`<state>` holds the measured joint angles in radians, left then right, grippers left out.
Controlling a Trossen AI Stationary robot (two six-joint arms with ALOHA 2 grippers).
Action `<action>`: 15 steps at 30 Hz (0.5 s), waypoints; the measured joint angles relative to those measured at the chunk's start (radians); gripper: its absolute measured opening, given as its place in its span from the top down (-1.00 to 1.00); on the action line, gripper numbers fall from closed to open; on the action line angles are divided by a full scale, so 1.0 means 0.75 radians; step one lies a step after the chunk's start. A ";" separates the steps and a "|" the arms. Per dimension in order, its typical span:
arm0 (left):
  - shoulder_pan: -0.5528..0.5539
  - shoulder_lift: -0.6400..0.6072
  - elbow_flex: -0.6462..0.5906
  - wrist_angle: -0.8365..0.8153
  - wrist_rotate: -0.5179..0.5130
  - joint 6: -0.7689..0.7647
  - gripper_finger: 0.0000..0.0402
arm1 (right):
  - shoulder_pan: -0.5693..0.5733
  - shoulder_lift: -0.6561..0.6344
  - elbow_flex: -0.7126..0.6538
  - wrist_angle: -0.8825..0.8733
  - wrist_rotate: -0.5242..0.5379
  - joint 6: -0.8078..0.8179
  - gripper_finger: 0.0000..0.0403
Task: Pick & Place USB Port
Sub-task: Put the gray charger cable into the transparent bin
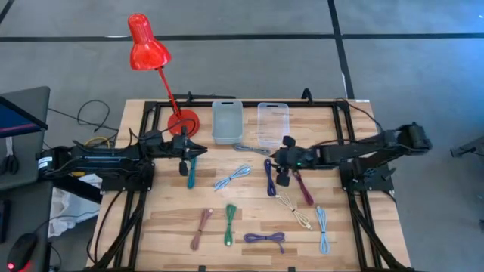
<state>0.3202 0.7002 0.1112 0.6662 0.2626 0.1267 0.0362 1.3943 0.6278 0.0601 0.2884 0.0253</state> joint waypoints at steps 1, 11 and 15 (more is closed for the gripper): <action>0.000 0.000 0.000 0.000 0.000 0.000 0.80 | 0.003 0.041 0.023 0.001 0.000 -0.001 0.25; 0.000 0.000 -0.001 0.000 0.001 -0.005 0.80 | 0.004 0.352 0.187 0.003 0.151 -0.012 0.03; 0.000 0.000 -0.001 0.000 0.001 -0.006 0.80 | -0.007 0.414 0.221 0.006 0.225 -0.012 0.12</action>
<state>0.3202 0.7002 0.1104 0.6662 0.2630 0.1224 0.0306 1.7049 0.7937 0.0649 0.4571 0.0162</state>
